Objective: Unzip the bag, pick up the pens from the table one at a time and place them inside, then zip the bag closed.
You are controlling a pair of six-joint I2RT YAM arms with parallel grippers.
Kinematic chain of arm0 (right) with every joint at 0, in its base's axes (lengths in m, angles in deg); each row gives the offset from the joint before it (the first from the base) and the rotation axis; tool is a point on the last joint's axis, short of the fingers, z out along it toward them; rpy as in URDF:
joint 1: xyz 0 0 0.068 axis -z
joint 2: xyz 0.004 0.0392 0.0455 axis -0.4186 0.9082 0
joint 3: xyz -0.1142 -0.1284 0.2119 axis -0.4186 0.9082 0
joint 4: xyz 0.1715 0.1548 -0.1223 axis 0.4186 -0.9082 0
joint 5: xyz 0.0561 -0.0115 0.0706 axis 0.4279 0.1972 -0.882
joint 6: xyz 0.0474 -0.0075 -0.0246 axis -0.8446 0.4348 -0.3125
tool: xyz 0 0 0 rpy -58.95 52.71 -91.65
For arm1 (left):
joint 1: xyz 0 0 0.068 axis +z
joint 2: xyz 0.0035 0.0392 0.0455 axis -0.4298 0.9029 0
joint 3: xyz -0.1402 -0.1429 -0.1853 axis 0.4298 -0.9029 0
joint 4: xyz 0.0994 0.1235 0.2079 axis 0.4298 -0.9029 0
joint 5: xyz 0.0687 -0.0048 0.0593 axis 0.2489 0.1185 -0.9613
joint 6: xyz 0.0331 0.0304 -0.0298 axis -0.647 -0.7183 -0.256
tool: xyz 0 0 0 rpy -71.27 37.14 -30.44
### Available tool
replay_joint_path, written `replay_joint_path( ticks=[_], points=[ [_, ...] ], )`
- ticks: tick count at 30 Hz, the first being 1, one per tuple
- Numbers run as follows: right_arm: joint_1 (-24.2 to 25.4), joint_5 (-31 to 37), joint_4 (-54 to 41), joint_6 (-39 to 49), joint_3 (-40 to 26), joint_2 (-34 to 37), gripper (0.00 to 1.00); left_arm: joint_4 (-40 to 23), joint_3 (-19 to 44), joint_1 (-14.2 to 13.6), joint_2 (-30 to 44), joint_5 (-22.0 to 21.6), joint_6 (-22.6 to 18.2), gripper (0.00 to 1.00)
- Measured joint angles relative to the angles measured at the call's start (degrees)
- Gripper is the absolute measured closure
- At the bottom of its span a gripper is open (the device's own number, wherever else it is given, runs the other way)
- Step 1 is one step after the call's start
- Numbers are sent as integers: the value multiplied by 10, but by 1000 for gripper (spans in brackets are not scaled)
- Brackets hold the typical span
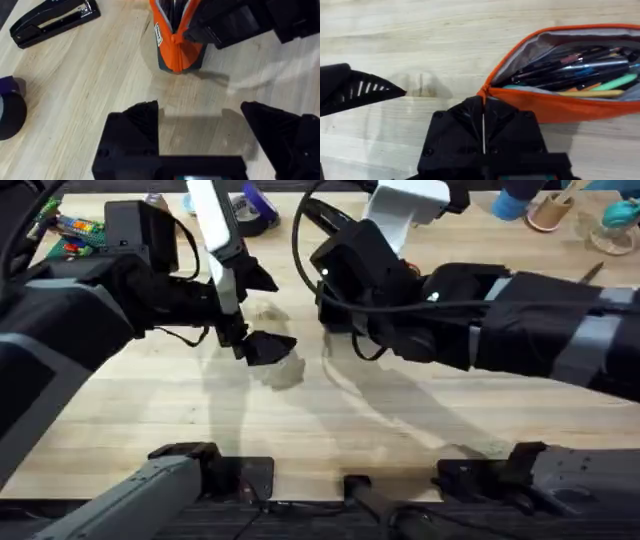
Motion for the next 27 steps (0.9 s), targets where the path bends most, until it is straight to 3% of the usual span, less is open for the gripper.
replay_joint_path(
  ticks=[27],
  points=[
    [2,0,36,35,0,-15,970,0,0,0,0,0,0,8]
  ],
)
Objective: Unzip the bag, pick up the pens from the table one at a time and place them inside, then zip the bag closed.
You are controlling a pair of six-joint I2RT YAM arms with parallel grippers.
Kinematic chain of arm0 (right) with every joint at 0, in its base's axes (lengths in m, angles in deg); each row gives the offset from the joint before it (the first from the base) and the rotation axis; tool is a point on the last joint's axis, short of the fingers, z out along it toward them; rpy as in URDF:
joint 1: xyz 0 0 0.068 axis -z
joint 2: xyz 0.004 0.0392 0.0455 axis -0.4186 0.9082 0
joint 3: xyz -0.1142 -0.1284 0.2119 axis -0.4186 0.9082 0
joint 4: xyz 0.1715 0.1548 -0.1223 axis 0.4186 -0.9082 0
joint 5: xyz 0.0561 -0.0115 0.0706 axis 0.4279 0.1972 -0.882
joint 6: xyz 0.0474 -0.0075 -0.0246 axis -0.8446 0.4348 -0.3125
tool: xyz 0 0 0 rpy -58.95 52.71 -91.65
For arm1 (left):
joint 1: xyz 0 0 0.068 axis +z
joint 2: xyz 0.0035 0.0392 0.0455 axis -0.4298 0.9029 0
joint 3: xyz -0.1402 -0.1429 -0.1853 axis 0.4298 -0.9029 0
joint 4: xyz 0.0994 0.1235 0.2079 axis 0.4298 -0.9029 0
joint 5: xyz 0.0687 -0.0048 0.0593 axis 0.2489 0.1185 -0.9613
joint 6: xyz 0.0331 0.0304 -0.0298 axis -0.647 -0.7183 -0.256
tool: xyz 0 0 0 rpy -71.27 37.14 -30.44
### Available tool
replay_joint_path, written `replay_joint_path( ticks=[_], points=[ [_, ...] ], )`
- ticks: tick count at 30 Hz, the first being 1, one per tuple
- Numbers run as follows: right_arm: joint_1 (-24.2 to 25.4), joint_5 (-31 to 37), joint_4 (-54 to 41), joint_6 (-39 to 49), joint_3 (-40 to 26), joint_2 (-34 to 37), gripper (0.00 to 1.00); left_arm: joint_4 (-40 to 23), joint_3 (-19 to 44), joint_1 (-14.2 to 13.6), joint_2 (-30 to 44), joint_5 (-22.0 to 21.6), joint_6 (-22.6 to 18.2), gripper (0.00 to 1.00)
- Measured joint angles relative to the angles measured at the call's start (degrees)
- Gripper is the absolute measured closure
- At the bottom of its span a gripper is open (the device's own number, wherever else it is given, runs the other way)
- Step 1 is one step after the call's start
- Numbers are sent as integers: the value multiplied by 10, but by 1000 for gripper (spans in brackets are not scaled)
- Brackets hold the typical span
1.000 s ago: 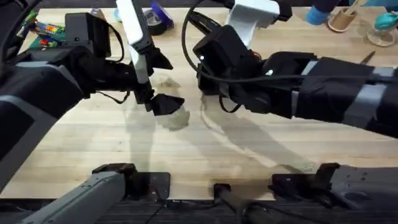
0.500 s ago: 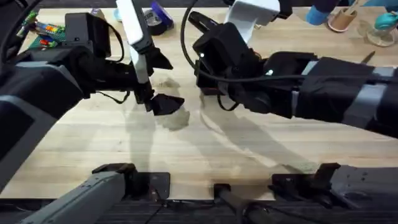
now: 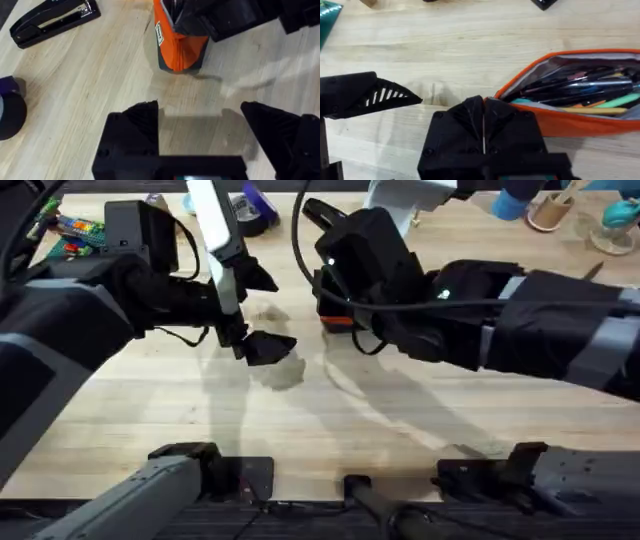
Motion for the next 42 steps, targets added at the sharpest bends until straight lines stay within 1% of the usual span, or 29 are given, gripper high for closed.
replay_joint_path(
  ticks=[36,42],
  points=[
    [6,0,2,10,0,-1,970,4,0,0,0,0,0,8],
    [6,0,2,10,0,-1,970,7,0,0,0,15,0,7]
  ],
)
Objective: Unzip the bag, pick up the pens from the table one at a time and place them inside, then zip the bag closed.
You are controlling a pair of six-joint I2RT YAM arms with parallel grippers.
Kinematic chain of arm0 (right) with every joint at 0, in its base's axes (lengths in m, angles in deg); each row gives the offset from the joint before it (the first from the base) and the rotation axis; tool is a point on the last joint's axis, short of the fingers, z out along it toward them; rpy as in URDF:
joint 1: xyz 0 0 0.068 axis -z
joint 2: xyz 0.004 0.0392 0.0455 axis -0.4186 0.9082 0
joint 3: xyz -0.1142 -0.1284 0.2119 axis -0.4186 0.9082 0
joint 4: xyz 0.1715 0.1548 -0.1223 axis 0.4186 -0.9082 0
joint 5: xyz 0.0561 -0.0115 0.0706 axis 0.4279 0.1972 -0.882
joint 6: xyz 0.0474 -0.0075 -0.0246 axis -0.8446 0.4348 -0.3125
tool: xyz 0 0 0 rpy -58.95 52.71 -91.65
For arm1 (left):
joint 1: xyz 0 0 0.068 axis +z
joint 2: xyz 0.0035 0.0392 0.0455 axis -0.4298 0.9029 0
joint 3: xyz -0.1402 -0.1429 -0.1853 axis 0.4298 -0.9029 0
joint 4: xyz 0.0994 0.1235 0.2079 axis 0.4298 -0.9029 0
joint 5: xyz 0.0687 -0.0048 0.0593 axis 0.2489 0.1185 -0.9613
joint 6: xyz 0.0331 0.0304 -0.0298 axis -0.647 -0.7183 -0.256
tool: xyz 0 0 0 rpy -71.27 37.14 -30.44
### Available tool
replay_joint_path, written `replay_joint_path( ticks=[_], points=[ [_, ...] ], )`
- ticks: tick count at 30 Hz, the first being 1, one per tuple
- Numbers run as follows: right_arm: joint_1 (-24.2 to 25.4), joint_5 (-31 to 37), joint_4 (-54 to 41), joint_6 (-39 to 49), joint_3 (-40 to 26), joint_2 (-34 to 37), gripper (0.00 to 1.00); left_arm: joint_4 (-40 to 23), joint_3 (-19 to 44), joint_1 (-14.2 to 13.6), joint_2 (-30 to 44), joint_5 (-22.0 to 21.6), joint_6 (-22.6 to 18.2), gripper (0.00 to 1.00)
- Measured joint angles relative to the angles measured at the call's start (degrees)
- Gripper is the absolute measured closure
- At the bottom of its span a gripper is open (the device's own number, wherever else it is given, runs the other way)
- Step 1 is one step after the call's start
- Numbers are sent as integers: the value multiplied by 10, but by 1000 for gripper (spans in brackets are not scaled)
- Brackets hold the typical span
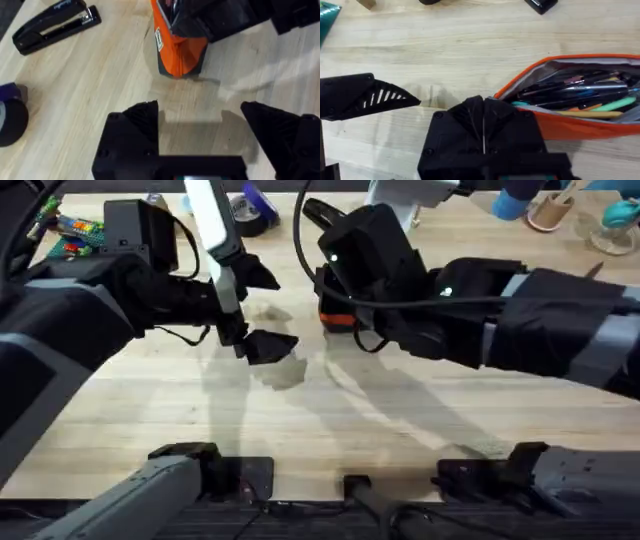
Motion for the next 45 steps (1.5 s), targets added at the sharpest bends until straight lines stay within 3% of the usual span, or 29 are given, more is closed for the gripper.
replay_joint_path(
  ticks=[9,15,18,30,35,45],
  points=[
    [0,0,0,0,0,0,971,38,0,0,67,54,-11,6],
    [0,0,0,0,0,0,972,94,0,0,124,105,-18,6],
    [0,0,0,0,0,0,972,143,0,0,174,151,-19,6],
    [0,0,0,0,0,0,972,245,0,0,282,248,-19,6],
    [0,0,0,1,0,0,971,269,0,-3,291,262,-19,6],
    [0,0,0,1,0,0,972,304,0,-37,292,266,-19,6]
  ],
)
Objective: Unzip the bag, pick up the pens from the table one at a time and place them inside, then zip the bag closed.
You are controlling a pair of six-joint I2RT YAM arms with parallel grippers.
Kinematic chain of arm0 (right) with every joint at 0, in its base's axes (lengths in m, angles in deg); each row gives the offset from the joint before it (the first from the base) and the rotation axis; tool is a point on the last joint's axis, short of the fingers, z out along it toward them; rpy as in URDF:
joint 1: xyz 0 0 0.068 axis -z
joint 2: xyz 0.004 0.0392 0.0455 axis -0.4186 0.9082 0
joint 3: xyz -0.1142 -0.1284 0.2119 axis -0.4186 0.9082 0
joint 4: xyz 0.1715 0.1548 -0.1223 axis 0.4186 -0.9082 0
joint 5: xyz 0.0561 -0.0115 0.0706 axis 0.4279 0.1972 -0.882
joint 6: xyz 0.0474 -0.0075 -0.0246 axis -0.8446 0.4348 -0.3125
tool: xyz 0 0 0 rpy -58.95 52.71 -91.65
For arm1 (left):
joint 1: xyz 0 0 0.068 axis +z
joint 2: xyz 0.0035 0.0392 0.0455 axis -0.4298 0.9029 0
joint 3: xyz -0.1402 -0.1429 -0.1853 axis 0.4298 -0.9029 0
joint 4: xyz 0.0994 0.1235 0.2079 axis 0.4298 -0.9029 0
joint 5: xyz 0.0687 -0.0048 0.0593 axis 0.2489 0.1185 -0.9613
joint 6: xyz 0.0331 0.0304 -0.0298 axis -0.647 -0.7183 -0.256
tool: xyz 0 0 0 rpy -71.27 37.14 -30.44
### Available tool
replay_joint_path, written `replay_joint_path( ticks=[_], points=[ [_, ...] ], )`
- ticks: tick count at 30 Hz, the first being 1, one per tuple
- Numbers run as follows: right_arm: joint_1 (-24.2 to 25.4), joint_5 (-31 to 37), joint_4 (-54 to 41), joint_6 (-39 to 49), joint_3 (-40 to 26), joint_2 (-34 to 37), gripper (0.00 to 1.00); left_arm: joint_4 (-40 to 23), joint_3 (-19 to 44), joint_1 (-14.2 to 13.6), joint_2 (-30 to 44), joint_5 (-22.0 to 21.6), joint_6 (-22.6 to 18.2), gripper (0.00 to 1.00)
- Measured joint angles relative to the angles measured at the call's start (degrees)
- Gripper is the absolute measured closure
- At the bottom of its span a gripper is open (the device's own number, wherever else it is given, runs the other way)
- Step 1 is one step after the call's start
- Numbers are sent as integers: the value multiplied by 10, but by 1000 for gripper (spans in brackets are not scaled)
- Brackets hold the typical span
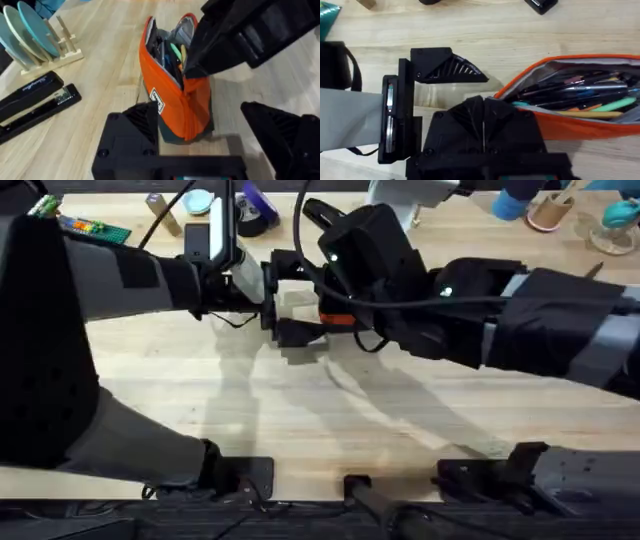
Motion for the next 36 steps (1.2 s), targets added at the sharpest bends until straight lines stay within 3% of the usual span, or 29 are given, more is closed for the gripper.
replay_joint_path(
  ticks=[8,23,26,31,36],
  points=[
    [0,0,0,0,0,0,971,37,0,-7,25,1,6,6],
    [3,0,0,1,0,0,972,121,0,-50,41,-8,68,31],
    [5,0,0,2,0,0,972,134,0,-58,41,-15,80,53],
    [7,0,0,2,0,0,971,142,0,-64,41,-28,97,176],
    [7,0,0,2,0,0,971,143,0,-64,41,-47,112,199]
  ],
)
